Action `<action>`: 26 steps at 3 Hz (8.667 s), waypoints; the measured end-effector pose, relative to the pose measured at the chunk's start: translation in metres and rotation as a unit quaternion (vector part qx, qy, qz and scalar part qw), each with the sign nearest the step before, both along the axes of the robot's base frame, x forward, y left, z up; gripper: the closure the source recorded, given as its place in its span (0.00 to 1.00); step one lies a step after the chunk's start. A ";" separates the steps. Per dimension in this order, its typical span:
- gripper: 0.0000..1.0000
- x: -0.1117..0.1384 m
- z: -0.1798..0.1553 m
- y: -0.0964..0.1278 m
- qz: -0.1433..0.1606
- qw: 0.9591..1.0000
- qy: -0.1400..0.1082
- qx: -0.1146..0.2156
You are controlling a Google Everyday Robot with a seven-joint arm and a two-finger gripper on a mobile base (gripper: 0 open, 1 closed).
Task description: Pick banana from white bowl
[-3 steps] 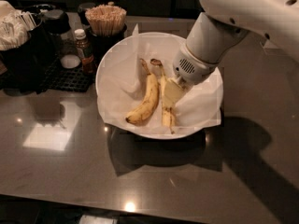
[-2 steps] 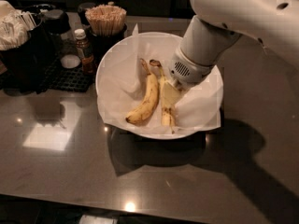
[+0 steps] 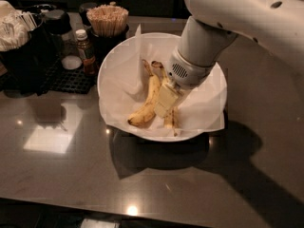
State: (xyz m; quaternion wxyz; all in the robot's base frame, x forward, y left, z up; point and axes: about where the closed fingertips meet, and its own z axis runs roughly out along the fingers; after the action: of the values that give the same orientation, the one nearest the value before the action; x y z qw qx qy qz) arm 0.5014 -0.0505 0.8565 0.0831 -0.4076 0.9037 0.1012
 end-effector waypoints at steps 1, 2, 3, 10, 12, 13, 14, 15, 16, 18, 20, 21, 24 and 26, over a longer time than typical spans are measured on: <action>0.04 -0.003 -0.012 0.004 -0.007 1.000 0.012 -0.014; 0.00 -0.005 -0.022 0.007 -0.013 0.999 0.025 -0.023; 0.19 -0.005 -0.031 0.006 -0.022 0.999 0.036 -0.027; 1.00 -0.001 0.050 -0.023 0.122 0.973 -0.032 0.193; 1.00 -0.005 0.038 0.001 0.259 0.952 0.018 0.163; 1.00 -0.002 0.025 0.007 0.280 0.951 0.034 0.126; 1.00 0.003 0.025 0.010 0.277 0.952 0.025 0.128; 0.81 0.003 0.025 0.011 0.277 0.952 0.025 0.128; 0.50 0.003 0.025 0.011 0.277 0.952 0.025 0.128; 0.04 0.003 0.025 0.011 0.277 0.952 0.025 0.128; 0.00 0.003 0.033 0.011 0.267 0.956 0.007 0.119; 0.00 -0.010 0.058 0.005 0.255 0.961 -0.037 0.101; 0.42 -0.044 0.094 0.021 0.320 0.940 -0.079 0.088; 0.57 -0.029 0.044 0.020 0.278 0.955 -0.029 0.096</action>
Offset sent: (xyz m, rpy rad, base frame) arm -0.0061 0.0092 -0.0332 -0.0678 0.0842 -0.0418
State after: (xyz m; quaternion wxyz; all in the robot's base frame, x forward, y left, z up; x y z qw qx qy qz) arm 0.4726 -0.0308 0.9008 0.1164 -0.6358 0.7378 0.1943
